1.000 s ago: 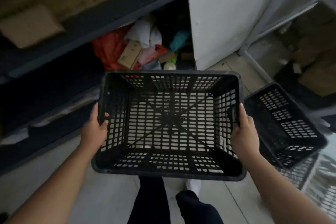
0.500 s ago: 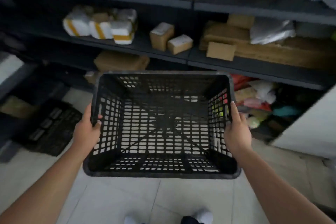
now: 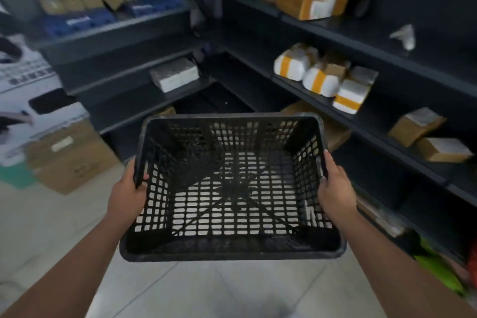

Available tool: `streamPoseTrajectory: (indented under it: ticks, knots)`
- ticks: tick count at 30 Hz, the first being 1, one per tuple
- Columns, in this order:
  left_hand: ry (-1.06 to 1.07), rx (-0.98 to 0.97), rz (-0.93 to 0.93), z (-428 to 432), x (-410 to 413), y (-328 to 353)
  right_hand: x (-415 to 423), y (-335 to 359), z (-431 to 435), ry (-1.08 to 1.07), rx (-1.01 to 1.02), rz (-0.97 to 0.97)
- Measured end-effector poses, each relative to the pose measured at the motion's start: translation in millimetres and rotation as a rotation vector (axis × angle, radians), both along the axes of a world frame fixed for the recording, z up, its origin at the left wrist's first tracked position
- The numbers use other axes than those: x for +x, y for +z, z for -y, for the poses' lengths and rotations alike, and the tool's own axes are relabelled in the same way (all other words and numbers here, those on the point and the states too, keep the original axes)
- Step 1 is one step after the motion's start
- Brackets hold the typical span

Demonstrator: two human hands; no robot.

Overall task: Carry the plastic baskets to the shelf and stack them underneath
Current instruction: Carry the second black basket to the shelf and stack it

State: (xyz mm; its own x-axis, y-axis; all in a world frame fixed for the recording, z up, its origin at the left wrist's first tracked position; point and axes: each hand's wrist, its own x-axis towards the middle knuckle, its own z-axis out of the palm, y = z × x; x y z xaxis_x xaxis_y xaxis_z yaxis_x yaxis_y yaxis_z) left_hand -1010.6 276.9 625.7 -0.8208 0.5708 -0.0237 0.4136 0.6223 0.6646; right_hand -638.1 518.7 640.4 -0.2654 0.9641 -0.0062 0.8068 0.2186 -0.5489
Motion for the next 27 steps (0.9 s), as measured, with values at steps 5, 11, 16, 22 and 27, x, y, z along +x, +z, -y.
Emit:
streamPoseTrajectory:
  ticks: [5,11,16,22,27]
  knots:
    - [0.124,0.051,0.039,-11,-72,-14,-108,-2,-60,0.157,0.015,0.022]
    - [0.27,0.053,0.046,-68,-149,-43,-238,-37,-168,0.331,0.008,0.004]
    - [0.389,0.003,0.052,-117,-217,-62,-346,-51,-243,0.423,-0.048,0.017]
    - [0.469,-0.029,0.116,-161,-308,-102,-469,-86,-304,0.505,-0.104,0.057]
    - [0.486,-0.051,0.197,-197,-397,-155,-565,-132,-338,0.475,-0.148,0.106]
